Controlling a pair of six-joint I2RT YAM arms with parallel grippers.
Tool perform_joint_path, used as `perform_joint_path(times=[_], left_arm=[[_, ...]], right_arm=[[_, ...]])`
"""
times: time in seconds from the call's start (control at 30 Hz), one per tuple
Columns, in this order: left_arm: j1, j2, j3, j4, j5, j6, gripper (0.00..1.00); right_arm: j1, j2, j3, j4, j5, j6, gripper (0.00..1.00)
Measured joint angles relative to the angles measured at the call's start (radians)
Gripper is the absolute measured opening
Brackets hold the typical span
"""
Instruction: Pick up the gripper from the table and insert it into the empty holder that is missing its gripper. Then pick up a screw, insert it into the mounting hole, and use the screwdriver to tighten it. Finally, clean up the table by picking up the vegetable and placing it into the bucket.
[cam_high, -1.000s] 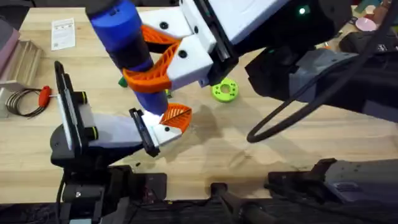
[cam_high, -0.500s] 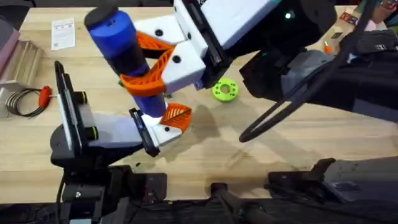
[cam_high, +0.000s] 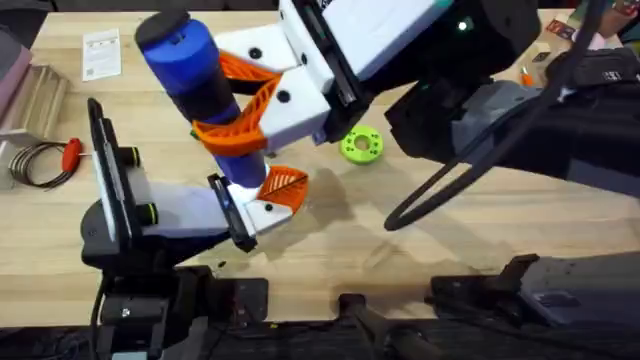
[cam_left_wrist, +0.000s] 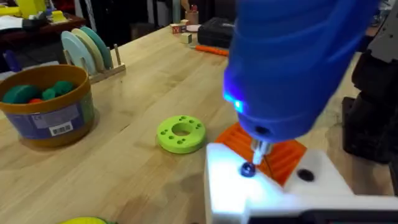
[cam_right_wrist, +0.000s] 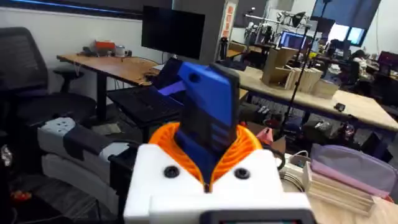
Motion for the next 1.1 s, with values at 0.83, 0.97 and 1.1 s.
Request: perform_joint_path(times=[0.83,0.97,1.1], left_arm=[[0.0,0.0,0.0,0.0,-0.001,0.0,0.004],[0.0,0.0,0.0,0.0,-0.001,0.0,0.004],[0.0,0.0,0.0,0.0,-0.001,0.0,0.004]], right_arm=[[0.0,0.026,0.002,-0.014,0.01,-0.034,0.022],[0.0,0.026,0.002,-0.014,0.01,-0.034,0.022],[0.0,0.026,0.002,-0.014,0.01,-0.034,0.022]])
